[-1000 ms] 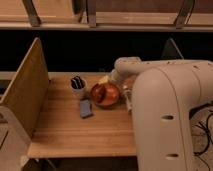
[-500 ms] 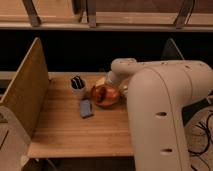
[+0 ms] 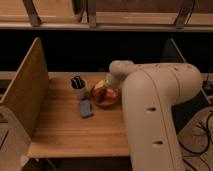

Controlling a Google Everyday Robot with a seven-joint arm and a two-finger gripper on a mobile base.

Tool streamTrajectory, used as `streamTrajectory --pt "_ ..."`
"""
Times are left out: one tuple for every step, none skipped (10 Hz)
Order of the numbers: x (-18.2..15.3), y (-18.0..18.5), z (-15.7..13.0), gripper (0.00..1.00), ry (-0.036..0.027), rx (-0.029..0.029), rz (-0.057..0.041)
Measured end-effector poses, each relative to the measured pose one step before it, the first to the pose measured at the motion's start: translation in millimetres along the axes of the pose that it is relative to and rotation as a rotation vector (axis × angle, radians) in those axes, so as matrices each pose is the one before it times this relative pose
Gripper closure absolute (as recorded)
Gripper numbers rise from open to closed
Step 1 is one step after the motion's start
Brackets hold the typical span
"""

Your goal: Place the pepper on the white sponge

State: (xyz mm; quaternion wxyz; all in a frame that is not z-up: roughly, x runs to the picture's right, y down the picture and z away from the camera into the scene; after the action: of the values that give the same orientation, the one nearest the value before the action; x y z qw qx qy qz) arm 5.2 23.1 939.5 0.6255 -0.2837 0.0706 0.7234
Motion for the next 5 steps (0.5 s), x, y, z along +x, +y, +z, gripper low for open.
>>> streamTrajectory --pt "2.19 -0.91 7.28 0.20 0.01766 0.00273 0.00371" --pt "4.21 0.31 10.20 0.20 0.02717 0.00318 0.00085" --pt "3.13 0.46 7.56 0.20 0.01926 0.00435 -0.00264" --pt "2.12 -0.75 8.47 0.20 0.02220 0.00607 -0.00026" --pt "0.29 -0.53 4.90 0.20 0.01402 0.00449 0.00006"
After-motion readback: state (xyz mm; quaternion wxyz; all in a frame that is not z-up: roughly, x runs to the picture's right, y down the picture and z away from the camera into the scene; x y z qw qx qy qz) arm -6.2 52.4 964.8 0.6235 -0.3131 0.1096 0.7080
